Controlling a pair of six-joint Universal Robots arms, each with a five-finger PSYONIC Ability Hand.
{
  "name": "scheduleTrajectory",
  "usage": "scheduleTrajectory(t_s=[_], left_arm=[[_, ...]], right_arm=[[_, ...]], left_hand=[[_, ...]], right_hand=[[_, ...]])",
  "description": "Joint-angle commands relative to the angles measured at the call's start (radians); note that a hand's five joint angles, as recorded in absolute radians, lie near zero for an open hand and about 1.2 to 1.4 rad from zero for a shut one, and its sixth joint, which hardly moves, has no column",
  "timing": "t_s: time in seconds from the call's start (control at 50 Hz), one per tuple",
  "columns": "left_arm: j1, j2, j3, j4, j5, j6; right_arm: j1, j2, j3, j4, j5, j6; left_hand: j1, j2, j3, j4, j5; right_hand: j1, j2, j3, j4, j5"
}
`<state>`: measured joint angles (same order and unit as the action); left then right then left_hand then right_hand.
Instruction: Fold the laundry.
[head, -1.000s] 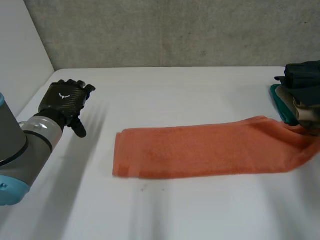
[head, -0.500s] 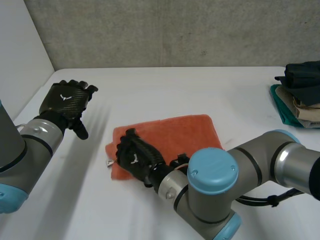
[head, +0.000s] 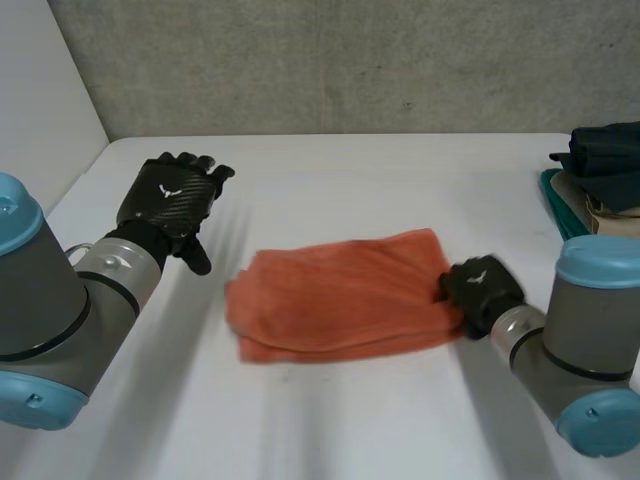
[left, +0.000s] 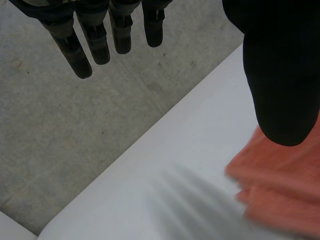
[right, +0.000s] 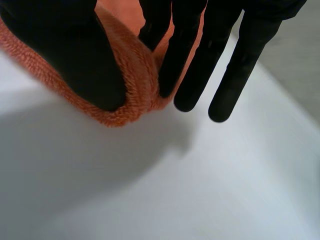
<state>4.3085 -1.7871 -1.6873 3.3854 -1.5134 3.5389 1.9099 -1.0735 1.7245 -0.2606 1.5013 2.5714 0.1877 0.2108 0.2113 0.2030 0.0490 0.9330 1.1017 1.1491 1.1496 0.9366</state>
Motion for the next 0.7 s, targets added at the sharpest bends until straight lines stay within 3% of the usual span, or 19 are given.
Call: scheduleTrajectory(t_s=[0.02, 0.18, 0.26, 0.34, 0.36, 0.38, 0.5, 0.58, 0.62, 0.7], left_arm=[[-0.003, 0.014, 0.001, -0.001, -0.002, 0.002], [-0.004, 0.029, -0.017, -0.001, -0.004, 0.000], [-0.004, 0.028, -0.032, -0.001, -0.005, 0.000], [-0.012, 0.025, -0.037, 0.000, -0.005, -0.002], [-0.016, 0.025, -0.035, 0.000, -0.005, -0.003], [-0.022, 0.025, -0.031, 0.000, -0.005, -0.003], [-0.095, 0.003, 0.053, -0.001, -0.017, -0.064], [-0.157, -0.035, 0.158, -0.018, -0.031, -0.156], [-0.197, -0.069, 0.216, -0.040, -0.054, -0.205], [-0.280, -0.164, 0.335, -0.118, -0.132, -0.274]], right_arm=[[0.041, -0.189, 0.012, -0.266, 0.096, -0.080], [0.374, -0.047, -0.063, -0.220, -0.070, -0.112], [0.437, 0.021, -0.048, -0.195, -0.148, -0.151], [0.434, 0.073, -0.059, -0.129, -0.159, -0.169], [0.432, 0.072, -0.060, -0.121, -0.147, -0.165], [0.425, 0.060, -0.062, -0.106, -0.116, -0.152], [0.353, -0.101, -0.059, -0.111, -0.049, -0.045], [0.279, -0.192, -0.062, -0.092, -0.046, 0.126], [0.247, -0.200, -0.083, -0.027, -0.050, 0.231], [0.192, -0.188, -0.175, 0.151, -0.072, 0.303]], left_hand=[[-0.013, -0.036, -0.037, -0.028, -0.049], [-0.013, -0.036, -0.037, -0.028, -0.049], [-0.013, -0.036, -0.037, -0.028, -0.049], [-0.013, -0.036, -0.037, -0.028, -0.049], [-0.013, -0.036, -0.037, -0.028, -0.049], [-0.013, -0.036, -0.037, -0.028, -0.049], [-0.013, -0.036, -0.037, -0.028, -0.049], [-0.013, -0.036, -0.037, -0.028, -0.049], [-0.009, -0.033, -0.033, -0.025, -0.045], [0.008, -0.015, -0.015, -0.007, -0.028]], right_hand=[[0.463, 0.295, 0.247, 0.247, 0.285], [0.463, 0.295, 0.247, 0.247, 0.285], [0.463, 0.295, 0.247, 0.247, 0.285], [0.395, 0.226, 0.178, 0.178, 0.216], [0.031, -0.138, -0.186, -0.186, -0.148], [-0.759, -0.927, -0.975, -0.975, -0.937], [-0.759, -0.927, -0.975, -0.975, -0.937], [-0.759, -0.927, -0.975, -0.975, -0.937], [-0.759, -0.927, -0.975, -0.975, -0.937], [-0.759, -0.927, -0.975, -0.975, -0.937]])
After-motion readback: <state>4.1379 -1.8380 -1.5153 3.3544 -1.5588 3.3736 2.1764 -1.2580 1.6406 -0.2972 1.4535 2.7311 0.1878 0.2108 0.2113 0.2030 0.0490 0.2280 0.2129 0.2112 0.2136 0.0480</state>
